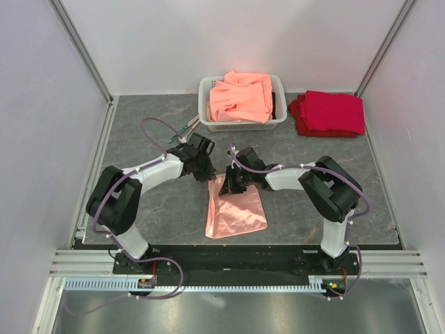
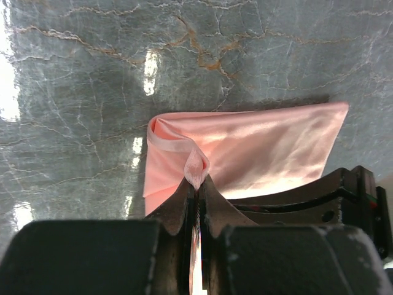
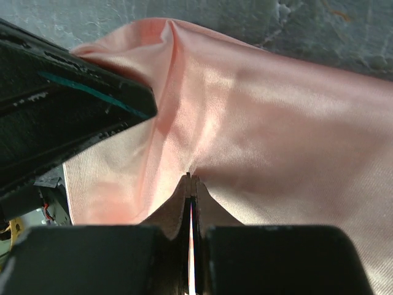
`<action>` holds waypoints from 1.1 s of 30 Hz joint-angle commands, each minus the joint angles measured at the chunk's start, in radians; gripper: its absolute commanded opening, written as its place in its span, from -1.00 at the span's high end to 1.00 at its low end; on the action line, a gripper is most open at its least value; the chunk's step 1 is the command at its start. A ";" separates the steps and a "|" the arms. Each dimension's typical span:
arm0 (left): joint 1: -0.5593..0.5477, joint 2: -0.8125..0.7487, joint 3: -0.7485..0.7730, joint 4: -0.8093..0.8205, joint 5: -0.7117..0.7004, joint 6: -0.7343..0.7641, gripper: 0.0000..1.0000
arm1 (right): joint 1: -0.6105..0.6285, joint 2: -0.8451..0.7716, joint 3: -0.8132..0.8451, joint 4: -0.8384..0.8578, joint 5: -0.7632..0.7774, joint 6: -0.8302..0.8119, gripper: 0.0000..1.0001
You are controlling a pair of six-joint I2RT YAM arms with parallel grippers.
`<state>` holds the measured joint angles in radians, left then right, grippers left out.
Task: Fold the napkin into a case and place the utensils inside
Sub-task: Fold the lower triangle-folded napkin at the center of the board.
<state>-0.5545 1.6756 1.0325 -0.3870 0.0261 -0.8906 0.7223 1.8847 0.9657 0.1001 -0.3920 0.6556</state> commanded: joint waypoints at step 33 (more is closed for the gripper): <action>-0.082 0.161 0.150 -0.012 -0.127 -0.203 0.96 | 0.077 -0.346 -0.196 -0.066 -0.016 0.098 -0.34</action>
<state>-0.6270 1.8263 1.1477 -0.3946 -0.0547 -1.0573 0.7353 1.5288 0.8005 -0.0467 -0.3634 0.7059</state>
